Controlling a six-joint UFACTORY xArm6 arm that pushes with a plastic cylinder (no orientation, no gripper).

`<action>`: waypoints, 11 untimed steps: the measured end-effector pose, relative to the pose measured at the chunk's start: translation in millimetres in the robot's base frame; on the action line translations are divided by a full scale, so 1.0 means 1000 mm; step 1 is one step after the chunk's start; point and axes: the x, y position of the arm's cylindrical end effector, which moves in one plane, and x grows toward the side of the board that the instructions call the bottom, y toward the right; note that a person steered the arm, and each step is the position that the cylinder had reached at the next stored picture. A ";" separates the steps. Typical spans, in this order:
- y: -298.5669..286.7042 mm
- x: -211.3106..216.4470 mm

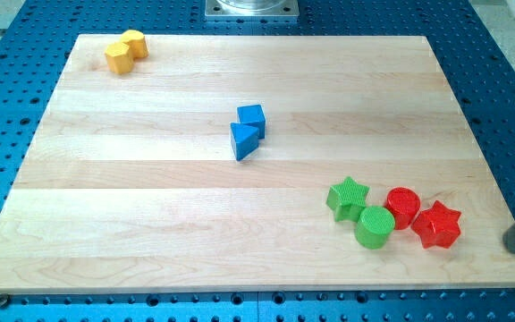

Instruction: Push red star into red circle

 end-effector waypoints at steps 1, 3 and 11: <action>-0.021 -0.006; -0.059 -0.028; -0.134 -0.035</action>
